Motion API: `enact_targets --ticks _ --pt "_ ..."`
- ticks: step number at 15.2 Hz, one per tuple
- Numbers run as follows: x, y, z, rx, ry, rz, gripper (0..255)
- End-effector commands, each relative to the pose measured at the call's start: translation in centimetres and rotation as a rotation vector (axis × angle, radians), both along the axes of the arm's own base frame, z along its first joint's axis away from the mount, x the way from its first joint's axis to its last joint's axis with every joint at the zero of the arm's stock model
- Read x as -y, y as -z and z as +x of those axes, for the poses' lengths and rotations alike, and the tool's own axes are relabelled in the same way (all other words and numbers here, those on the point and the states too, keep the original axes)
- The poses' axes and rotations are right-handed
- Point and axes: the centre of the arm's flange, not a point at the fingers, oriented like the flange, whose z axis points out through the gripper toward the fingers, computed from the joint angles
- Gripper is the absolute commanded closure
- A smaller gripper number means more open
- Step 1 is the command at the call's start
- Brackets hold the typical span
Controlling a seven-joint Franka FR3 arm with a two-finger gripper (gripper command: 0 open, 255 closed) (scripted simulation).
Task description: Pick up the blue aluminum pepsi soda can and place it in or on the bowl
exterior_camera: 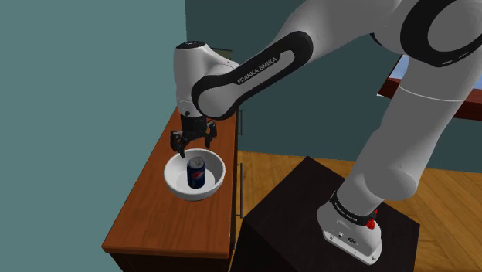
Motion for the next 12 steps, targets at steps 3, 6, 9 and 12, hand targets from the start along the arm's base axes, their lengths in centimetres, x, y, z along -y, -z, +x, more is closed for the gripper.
enact_targets --ticks 3,6,9,12 --pt "0.0 -2.6 0.0 0.000 0.000 0.000 0" --pt "0.0 -5.0 0.0 0.000 0.000 0.000 0" --pt "0.0 -5.0 0.0 0.000 0.000 0.000 0" --pt "0.0 -5.0 0.0 0.000 0.000 0.000 0"
